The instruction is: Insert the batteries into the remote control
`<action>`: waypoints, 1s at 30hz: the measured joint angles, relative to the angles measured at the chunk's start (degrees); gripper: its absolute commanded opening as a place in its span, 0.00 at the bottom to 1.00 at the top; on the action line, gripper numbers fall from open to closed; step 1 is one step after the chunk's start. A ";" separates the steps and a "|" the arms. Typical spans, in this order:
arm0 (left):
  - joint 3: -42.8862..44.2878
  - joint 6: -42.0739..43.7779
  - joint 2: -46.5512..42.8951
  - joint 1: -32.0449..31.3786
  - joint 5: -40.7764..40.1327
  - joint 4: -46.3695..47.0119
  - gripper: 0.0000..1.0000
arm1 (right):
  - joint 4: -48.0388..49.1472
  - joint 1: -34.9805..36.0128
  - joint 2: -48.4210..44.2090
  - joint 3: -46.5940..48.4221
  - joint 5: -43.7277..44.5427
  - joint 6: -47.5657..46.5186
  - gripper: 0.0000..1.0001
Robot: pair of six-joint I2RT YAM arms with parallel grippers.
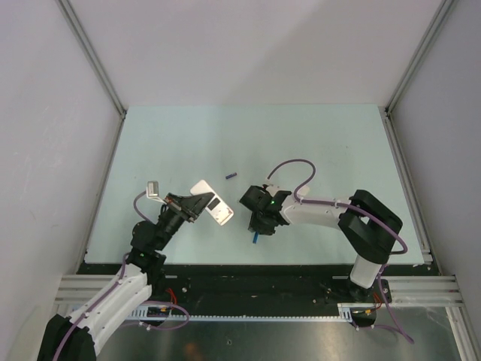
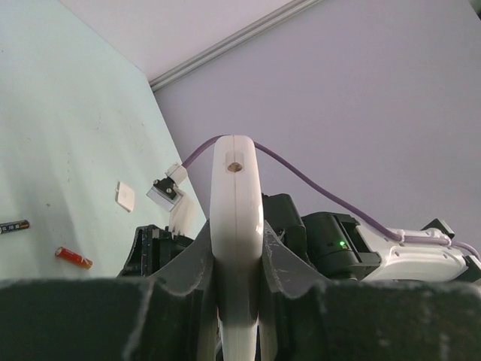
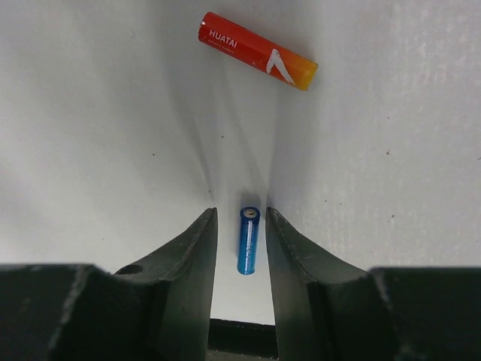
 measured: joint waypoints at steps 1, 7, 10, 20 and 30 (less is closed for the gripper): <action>0.00 0.00 0.00 0.00 0.00 -0.02 0.00 | -0.04 0.00 0.11 0.09 -0.02 -0.02 0.35; 0.00 0.00 -0.02 -0.17 -0.15 -0.04 0.00 | -0.52 0.00 0.52 0.50 -0.02 -0.07 0.31; 0.00 0.00 -0.02 -0.22 -0.17 -0.09 0.00 | -0.81 0.00 0.66 0.68 -0.04 -0.13 0.27; 0.00 0.00 -0.15 -0.26 -0.22 -0.72 0.00 | -1.29 0.39 0.90 0.87 -0.02 -0.44 0.06; 0.00 -0.81 1.99 -0.26 -0.48 -0.87 0.00 | -2.47 0.28 0.00 0.94 0.70 -2.86 0.00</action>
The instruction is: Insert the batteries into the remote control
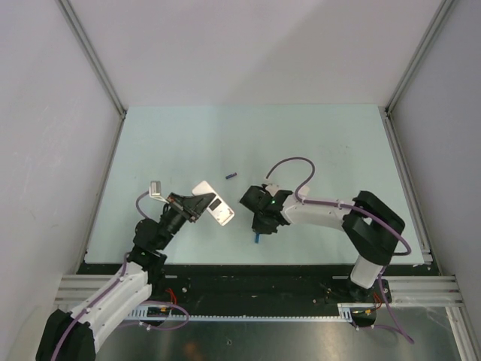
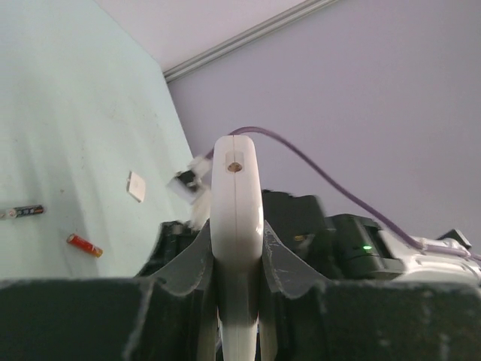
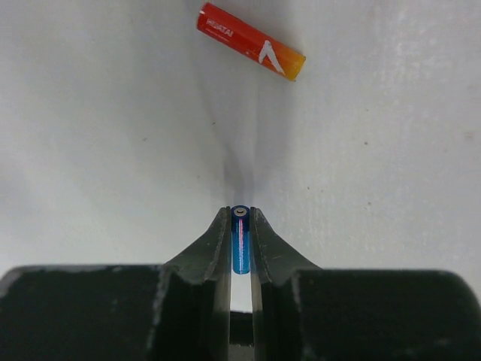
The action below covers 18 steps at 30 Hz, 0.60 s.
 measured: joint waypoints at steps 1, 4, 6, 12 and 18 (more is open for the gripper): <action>0.00 0.00 0.76 -0.04 -0.09 0.07 0.00 | -0.37 -0.07 -0.85 -0.07 0.35 -0.28 0.00; 0.00 0.79 3.37 -0.79 -1.03 -0.04 0.00 | -1.07 -0.15 -7.54 -0.52 2.25 -1.97 0.00; 0.02 2.21 5.22 -2.12 -2.23 -0.13 0.00 | -0.87 -0.15 -12.87 -0.57 3.63 -3.06 0.00; 3.41 8.28 10.58 -7.06 -8.20 0.52 0.00 | 3.87 -0.15 -31.17 -4.37 7.10 -5.20 0.00; 5.81 15.61 17.70 -11.65 -13.79 13.16 0.00 | 9.42 -0.46 -40.94 -9.68 8.66 -9.64 0.00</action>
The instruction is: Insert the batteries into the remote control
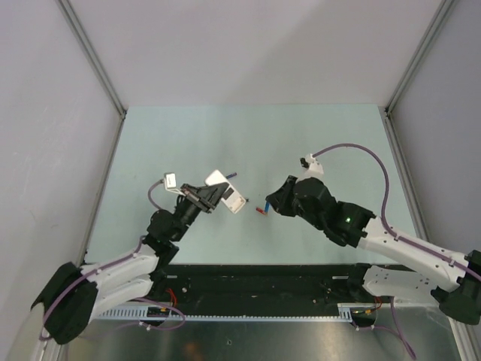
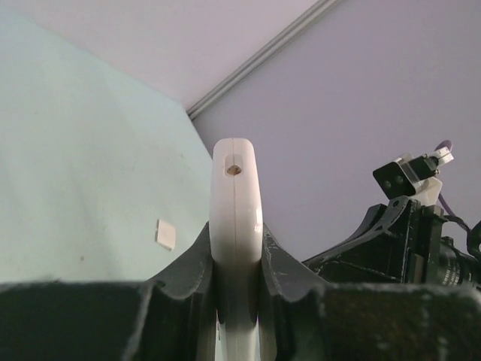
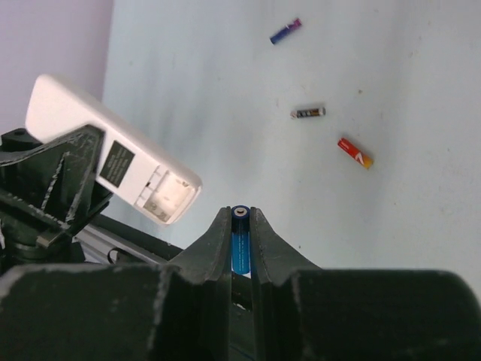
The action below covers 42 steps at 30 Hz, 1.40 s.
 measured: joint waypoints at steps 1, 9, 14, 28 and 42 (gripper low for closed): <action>0.66 1.25 2.16 -0.72 -0.44 2.62 0.00 | 1.81 -0.15 -1.14 -1.01 -0.20 -0.94 0.00; 6.40 6.99 15.39 -3.28 0.50 16.39 0.00 | 13.66 -0.28 -7.39 -7.58 -2.01 -4.74 0.00; 7.08 9.18 15.58 -3.63 2.97 18.62 0.00 | 17.44 -0.28 -10.69 -7.87 -2.51 -7.43 0.00; 16.48 -3.61 14.10 3.78 20.83 4.44 0.00 | 9.18 2.27 -8.70 0.55 -6.69 -25.90 0.00; 24.24 -14.62 28.13 8.52 54.01 -14.49 0.00 | 0.98 23.47 -2.69 9.07 3.76 -50.51 0.00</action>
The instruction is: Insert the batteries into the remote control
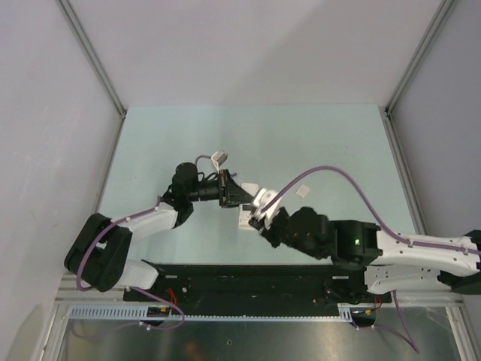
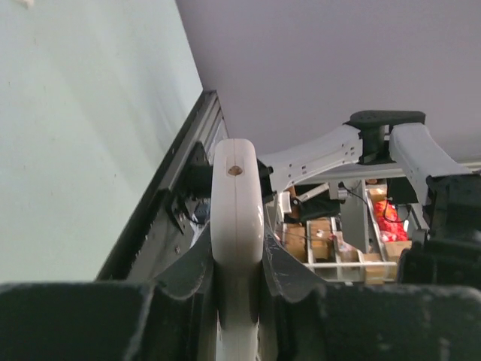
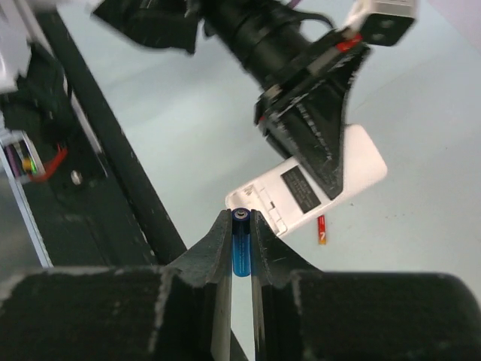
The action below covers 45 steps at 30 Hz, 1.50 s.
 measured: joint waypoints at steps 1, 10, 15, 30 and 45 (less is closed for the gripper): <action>0.31 0.04 0.22 0.02 0.96 -2.03 0.00 | -0.59 1.81 1.03 0.00 1.03 -1.81 0.00; 6.21 5.55 0.20 -0.42 4.46 -17.81 0.00 | -1.20 8.68 4.17 0.00 4.94 -11.93 0.00; 8.63 9.20 -0.04 -2.10 5.62 -22.99 0.00 | 2.34 8.85 5.07 0.00 4.74 -15.41 0.00; 10.21 14.60 -2.03 -4.11 8.39 -29.07 0.00 | 9.46 7.72 8.63 -2.56 -0.22 -18.53 0.00; 12.52 15.63 -2.27 -4.48 8.50 -32.09 0.00 | 10.08 5.68 9.22 -3.76 -3.13 -18.88 0.00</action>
